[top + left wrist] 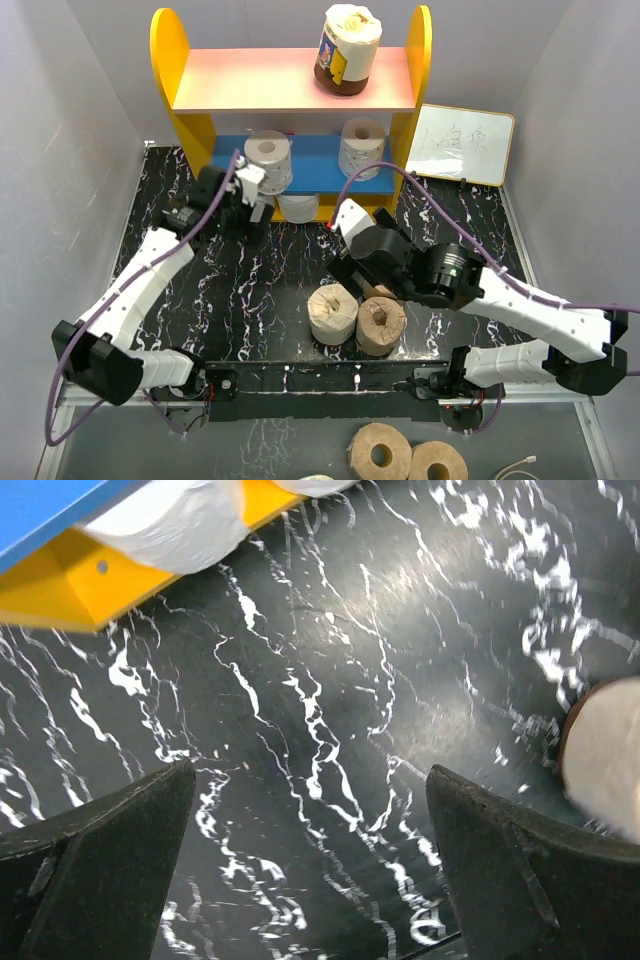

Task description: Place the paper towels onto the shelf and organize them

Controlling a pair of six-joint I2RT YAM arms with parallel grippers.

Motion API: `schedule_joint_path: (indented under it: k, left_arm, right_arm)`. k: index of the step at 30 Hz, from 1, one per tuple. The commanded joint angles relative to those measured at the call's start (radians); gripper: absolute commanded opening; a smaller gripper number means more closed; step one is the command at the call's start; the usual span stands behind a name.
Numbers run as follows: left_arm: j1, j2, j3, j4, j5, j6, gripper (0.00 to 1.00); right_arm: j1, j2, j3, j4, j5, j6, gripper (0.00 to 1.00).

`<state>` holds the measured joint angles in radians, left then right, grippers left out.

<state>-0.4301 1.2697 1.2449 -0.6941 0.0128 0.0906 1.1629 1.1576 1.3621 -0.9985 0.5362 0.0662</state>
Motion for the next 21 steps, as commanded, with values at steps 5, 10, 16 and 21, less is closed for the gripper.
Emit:
schedule_joint_path:
  k: [5, 10, 16, 21]
  left_arm:
    - [-0.073, -0.138, -0.083, -0.028, -0.078, 0.335, 0.99]
    - [-0.040, -0.136, -0.191, -0.094, -0.099, 0.314, 0.99]
    - [0.101, -0.225, -0.238, -0.132, -0.049, 0.298, 0.99]
    - [0.156, -0.278, -0.296, -0.126, -0.072, 0.293, 0.99]
  right_arm:
    - [0.016, -0.019, 0.035, -0.093, -0.373, 0.040, 0.99]
    - [0.202, 0.099, 0.078, -0.152, -0.376, 0.038, 0.99]
    - [0.327, 0.214, 0.086, -0.156, -0.197, -0.031, 0.96]
    - [0.369, 0.253, 0.026, -0.122, -0.056, -0.087, 0.89]
